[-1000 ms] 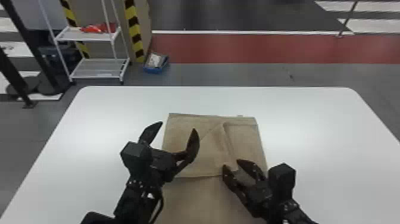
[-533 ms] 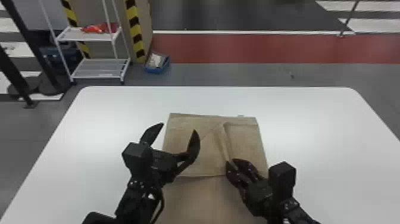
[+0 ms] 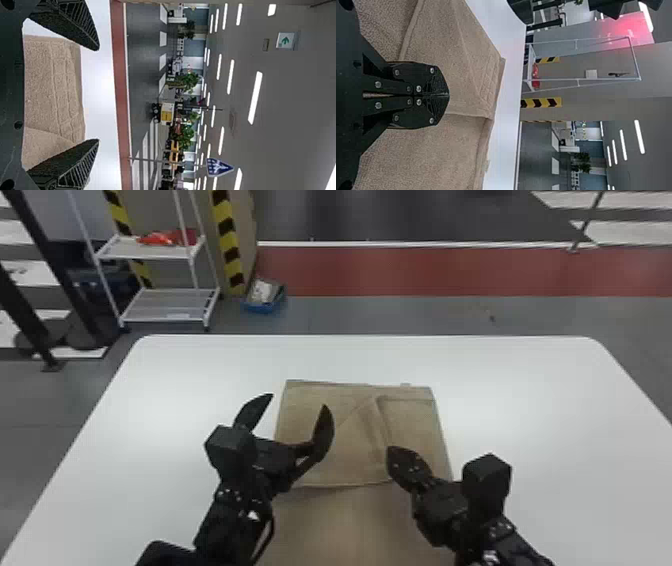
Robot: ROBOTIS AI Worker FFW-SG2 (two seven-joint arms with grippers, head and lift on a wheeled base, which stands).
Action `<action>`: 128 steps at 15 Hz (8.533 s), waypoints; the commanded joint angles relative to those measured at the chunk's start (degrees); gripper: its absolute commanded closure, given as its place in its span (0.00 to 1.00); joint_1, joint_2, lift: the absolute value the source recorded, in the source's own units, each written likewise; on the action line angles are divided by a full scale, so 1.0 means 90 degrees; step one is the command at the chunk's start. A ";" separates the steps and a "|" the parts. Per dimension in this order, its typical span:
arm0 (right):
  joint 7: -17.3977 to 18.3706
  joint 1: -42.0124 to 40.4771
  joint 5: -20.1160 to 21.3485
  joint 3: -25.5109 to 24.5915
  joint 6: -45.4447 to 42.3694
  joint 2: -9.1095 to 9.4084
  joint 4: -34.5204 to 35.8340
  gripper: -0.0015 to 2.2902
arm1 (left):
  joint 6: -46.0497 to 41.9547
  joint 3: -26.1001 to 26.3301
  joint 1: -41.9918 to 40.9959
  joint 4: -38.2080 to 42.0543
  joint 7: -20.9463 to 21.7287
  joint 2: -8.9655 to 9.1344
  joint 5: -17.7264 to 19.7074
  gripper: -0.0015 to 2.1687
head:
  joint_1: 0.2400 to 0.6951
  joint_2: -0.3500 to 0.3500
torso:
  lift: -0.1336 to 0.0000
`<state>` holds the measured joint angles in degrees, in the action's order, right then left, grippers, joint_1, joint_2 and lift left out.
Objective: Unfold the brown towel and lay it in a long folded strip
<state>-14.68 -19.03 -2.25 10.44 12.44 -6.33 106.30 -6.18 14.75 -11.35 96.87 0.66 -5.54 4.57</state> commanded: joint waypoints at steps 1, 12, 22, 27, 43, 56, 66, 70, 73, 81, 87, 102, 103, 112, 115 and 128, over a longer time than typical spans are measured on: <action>0.0000 -0.0171 -0.0063 -0.0105 0.0040 -0.0087 0.0406 0.73 | -0.0021 -0.0028 0.0041 -0.0021 0.0004 0.0000 0.0010 0.02 | 1.00 0.51 | 0.11; 0.0059 -0.0034 0.0338 0.0022 0.0391 -0.0078 -0.0043 0.21 | -0.0021 0.0050 0.0090 -0.0177 0.0024 0.0000 0.0010 0.02 | 1.00 0.49 | 0.11; 0.0020 0.0044 0.0338 0.0031 0.0723 -0.0078 -0.0043 0.49 | -0.0021 0.0050 0.0090 -0.0226 0.0024 0.0000 0.0000 0.02 | 1.00 0.49 | 0.11; -0.0078 0.0034 0.0279 0.0041 0.0723 -0.0078 0.0074 0.54 | -0.0021 0.0050 0.0099 -0.0245 0.0014 0.0000 0.0000 0.02 | 1.00 0.50 | 0.11; 0.0538 -0.0903 -0.0756 -0.3279 0.1797 -0.0087 0.1929 0.57 | -0.0060 -0.0057 0.1203 -0.1427 0.0082 0.0068 0.0088 0.02 | 1.00 0.13 | 0.11; 0.0440 -0.0796 -0.0307 -0.2723 0.1700 -0.0058 0.1636 0.57 | 0.0077 -0.0380 0.3390 -0.4572 0.1088 0.0010 0.0157 0.21 | 1.00 0.19 | 0.11; 0.0401 -0.0552 -0.0160 -0.2400 0.1680 -0.0068 0.1412 0.57 | 0.0545 -0.0380 0.3615 -0.4952 0.1362 0.0019 -0.0244 0.21 | 1.00 0.26 | 0.11; 0.0381 -0.0483 -0.0131 -0.2322 0.1661 -0.0078 0.1333 0.57 | 0.0545 -0.0360 0.3644 -0.5011 0.1313 0.0029 -0.0371 0.27 | 1.00 0.28 | 0.11; 0.0372 -0.0444 -0.0102 -0.2264 0.1661 -0.0097 0.1255 0.57 | 0.0545 -0.0350 0.3644 -0.5021 0.1323 0.0039 -0.0380 0.27 | 1.00 0.28 | 0.11; 0.0372 -0.0278 -0.0092 -0.2215 0.1661 -0.0097 0.1109 0.57 | 0.0506 -0.0389 0.3429 -0.4796 0.1332 0.0039 -0.0371 0.65 | 1.00 0.28 | 0.11; 0.0362 0.0230 -0.0033 -0.2098 0.2071 -0.0136 0.1177 0.57 | 0.1971 -0.1610 0.1515 -0.1144 0.1244 -0.0020 0.0352 0.65 | 1.00 0.31 | 0.11; 0.0274 0.1109 -0.0688 -0.3221 0.3379 -0.0790 0.1695 0.57 | 0.4999 -0.4550 -0.1580 0.5008 -0.0025 0.0498 0.2696 0.65 | 1.00 0.51 | 0.11; 0.0274 0.1109 -0.0688 -0.3191 0.3379 -0.0790 0.1646 0.57 | 0.5311 -0.4520 -0.1571 0.5145 -0.0113 0.0498 0.2676 0.65 | 1.00 0.49 | 0.11; 0.0225 0.2310 -0.0522 -0.2576 0.3751 -0.0497 0.1070 0.57 | 0.5721 -0.3407 -0.0701 0.4510 -0.0855 0.0430 0.0938 0.65 | 1.00 0.50 | 0.11; 0.0284 0.3706 -0.0502 -0.2049 0.3672 -0.0390 -0.0376 0.57 | 0.5858 -0.3387 0.0773 0.3026 -0.0865 0.0381 0.0821 0.65 | 0.99 0.53 | 0.11; -0.0156 0.4771 -0.1342 -0.2723 0.2637 -0.1132 -0.1665 0.57 | 0.5292 -0.3514 0.1935 0.2557 -0.0543 -0.0010 0.1973 0.65 | 0.37 0.54 | 0.11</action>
<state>-15.26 28.10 -11.84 -11.65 33.85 -14.50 87.81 39.89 -16.25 10.74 114.78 -4.22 -5.62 21.70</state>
